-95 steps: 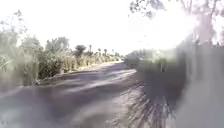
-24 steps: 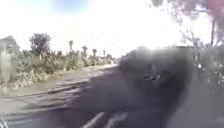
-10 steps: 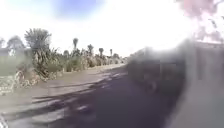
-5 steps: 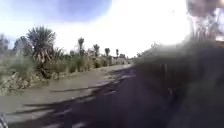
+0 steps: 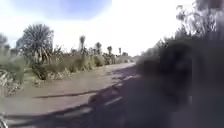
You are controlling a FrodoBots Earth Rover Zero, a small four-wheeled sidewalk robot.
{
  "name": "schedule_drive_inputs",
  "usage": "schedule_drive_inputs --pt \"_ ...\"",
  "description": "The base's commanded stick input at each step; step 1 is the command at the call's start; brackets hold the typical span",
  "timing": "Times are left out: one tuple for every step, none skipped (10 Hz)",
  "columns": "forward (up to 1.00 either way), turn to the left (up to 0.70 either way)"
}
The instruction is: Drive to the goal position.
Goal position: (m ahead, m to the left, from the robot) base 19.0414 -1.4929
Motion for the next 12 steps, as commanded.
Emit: schedule_drive_inputs --pt "0.85 0.0" --pt "0.85 0.0" --pt "0.85 0.0" --pt "0.85 0.0" --pt "0.85 0.0" --pt "0.85 0.0" --pt "0.85 0.0" --pt "0.85 0.0" --pt "0.85 0.0" --pt "0.85 0.0" --pt "0.85 0.0" --pt "0.85 -0.19"
